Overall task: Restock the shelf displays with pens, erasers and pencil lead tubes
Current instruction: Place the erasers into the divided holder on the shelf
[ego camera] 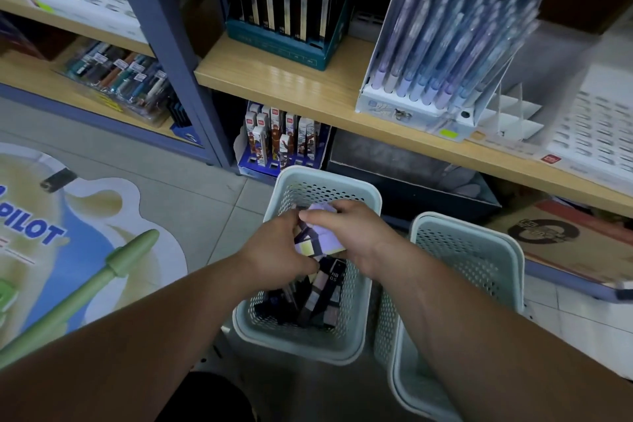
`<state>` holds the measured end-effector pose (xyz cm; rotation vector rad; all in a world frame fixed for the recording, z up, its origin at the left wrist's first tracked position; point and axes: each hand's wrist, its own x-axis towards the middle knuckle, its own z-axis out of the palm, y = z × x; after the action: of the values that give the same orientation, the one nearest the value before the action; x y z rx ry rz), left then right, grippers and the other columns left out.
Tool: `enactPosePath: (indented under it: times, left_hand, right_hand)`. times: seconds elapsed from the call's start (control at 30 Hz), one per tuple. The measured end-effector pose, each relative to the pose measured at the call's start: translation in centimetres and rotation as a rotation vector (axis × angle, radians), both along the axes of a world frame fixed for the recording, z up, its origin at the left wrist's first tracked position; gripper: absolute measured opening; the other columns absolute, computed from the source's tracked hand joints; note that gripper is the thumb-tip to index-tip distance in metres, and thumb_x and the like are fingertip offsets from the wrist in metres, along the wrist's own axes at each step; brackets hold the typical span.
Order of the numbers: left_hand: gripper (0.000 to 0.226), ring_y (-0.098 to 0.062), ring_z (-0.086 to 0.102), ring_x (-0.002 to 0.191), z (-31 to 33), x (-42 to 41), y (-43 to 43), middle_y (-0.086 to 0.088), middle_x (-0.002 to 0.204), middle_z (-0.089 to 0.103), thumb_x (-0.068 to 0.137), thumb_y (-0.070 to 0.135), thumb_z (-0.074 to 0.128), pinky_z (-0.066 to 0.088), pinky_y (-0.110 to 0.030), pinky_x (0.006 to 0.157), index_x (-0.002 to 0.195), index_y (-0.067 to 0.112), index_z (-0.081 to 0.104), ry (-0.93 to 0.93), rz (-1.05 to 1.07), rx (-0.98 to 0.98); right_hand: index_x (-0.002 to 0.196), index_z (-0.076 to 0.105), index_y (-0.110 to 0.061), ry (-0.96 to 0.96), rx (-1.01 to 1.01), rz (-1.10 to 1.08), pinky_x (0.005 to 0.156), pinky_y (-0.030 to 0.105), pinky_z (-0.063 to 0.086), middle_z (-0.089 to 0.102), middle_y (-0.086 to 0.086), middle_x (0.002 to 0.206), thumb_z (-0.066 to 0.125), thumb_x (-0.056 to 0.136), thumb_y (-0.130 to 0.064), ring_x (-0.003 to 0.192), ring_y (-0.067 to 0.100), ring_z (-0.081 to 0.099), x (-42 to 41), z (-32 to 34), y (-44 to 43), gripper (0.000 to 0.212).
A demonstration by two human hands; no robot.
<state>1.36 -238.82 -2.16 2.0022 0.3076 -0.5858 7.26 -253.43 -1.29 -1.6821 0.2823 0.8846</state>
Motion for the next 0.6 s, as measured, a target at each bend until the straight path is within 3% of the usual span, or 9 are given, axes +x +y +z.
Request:
enactPosePath:
  times: [0.07,0.13,0.27,0.37,0.47,0.57,0.6]
  left_hand:
    - [0.054,-0.011,0.067,0.073,-0.1,-0.1,0.3,0.001,0.096,0.069,0.069,0.008,0.080,0.058,-0.029,0.063,0.116,0.023,0.057,0.061,0.039,-0.050]
    - [0.039,-0.010,0.063,0.060,-0.2,0.0,1.0,-0.002,0.087,0.066,0.070,0.002,0.080,0.050,-0.024,0.053,0.100,0.017,0.061,0.111,0.074,-0.071]
    - [0.028,-0.020,0.067,0.058,-0.9,0.2,3.2,-0.007,0.070,0.069,0.072,-0.005,0.079,0.053,-0.028,0.054,0.090,0.009,0.064,0.187,0.185,-0.170]
    - [0.025,-0.025,0.066,0.061,-1.8,0.1,5.1,-0.006,0.065,0.069,0.076,-0.010,0.076,0.058,-0.041,0.068,0.086,0.009,0.063,0.230,0.304,-0.274]
    - [0.030,-0.024,0.064,0.066,-2.6,-0.4,6.8,-0.013,0.079,0.069,0.069,-0.003,0.080,0.055,-0.038,0.069,0.091,0.008,0.063,0.244,0.446,-0.369]
    - [0.049,-0.026,0.065,0.075,-3.3,-1.0,8.1,-0.017,0.097,0.073,0.059,0.012,0.078,0.054,-0.033,0.066,0.107,0.006,0.067,0.251,0.563,-0.437]
    - [0.049,-0.027,0.065,0.074,-3.5,-1.3,8.3,-0.017,0.095,0.072,0.058,0.012,0.077,0.053,-0.032,0.065,0.106,0.007,0.067,0.247,0.581,-0.442]
  right_hand:
    - [0.106,0.070,-0.007,0.064,0.015,0.039,0.067,0.034,0.056,0.075,0.010,0.103,0.079,0.085,-0.037,0.086,0.026,0.071,0.2,0.0,0.4,0.038]
    - [0.096,0.069,-0.017,0.129,0.013,0.071,0.059,0.028,0.049,0.071,0.005,0.092,0.071,0.089,-0.050,0.076,0.020,0.063,0.6,-0.2,0.8,0.034]
    - [0.109,0.067,-0.015,0.302,0.166,0.009,0.053,0.026,0.050,0.069,0.003,0.081,0.049,0.097,-0.063,0.066,0.018,0.062,1.8,-0.4,1.6,0.053]
    - [0.120,0.068,-0.022,0.255,0.148,-0.079,0.067,0.033,0.056,0.073,0.006,0.102,0.043,0.098,-0.064,0.080,0.023,0.069,2.8,-2.2,2.0,0.054]
    - [0.115,0.071,-0.022,0.143,-0.144,-0.087,0.096,0.045,0.051,0.074,0.003,0.112,0.055,0.097,-0.055,0.101,0.026,0.068,2.2,-5.1,2.0,0.041]
    - [0.122,0.066,-0.014,0.032,-0.382,0.170,0.096,0.035,0.047,0.063,0.009,0.131,0.062,0.098,-0.036,0.105,0.025,0.059,0.3,-8.3,1.4,0.033]
    - [0.130,0.063,-0.013,0.024,-0.426,0.229,0.092,0.030,0.047,0.061,0.009,0.135,0.066,0.095,-0.035,0.109,0.025,0.060,-0.3,-9.3,1.4,0.042]
